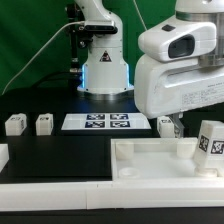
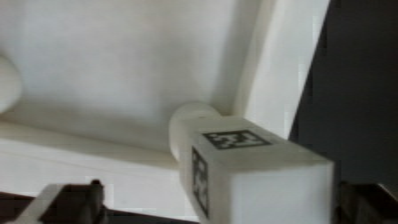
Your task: Assemble one leg
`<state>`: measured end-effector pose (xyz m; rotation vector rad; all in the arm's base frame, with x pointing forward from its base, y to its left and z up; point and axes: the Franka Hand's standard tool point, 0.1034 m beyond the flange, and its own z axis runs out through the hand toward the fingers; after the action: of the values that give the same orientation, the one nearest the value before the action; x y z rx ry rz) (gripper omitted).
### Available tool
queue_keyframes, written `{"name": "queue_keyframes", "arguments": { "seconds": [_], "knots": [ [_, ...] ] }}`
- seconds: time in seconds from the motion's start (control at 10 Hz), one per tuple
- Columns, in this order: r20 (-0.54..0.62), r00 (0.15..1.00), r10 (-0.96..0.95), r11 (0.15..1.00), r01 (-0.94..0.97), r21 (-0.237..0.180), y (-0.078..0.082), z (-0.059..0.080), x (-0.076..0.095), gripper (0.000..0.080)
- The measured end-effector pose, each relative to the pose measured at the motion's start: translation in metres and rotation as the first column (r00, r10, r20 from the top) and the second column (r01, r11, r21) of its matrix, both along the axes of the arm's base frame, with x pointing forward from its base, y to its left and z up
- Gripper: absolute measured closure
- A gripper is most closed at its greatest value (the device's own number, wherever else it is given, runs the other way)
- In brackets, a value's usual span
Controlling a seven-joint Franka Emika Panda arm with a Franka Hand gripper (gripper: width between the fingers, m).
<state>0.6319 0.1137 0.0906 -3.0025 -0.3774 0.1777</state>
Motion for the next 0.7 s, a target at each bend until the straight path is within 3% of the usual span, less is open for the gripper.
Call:
{"name": "queue_keyframes", "arguments": {
  "seconds": [0.5, 0.6, 0.7],
  "knots": [
    [-0.006, 1.000, 0.007, 1.000, -0.007, 0.001, 0.0034, -0.0042, -0.0025, 0.0150],
    [-0.005, 1.000, 0.022, 1.000, -0.022, 0.002, 0.0015, -0.0047, -0.0024, 0.0284],
    [-0.003, 0.999, 0.040, 0.999, -0.040, 0.005, -0.0017, -0.0047, -0.0020, 0.0284]
  ]
}}
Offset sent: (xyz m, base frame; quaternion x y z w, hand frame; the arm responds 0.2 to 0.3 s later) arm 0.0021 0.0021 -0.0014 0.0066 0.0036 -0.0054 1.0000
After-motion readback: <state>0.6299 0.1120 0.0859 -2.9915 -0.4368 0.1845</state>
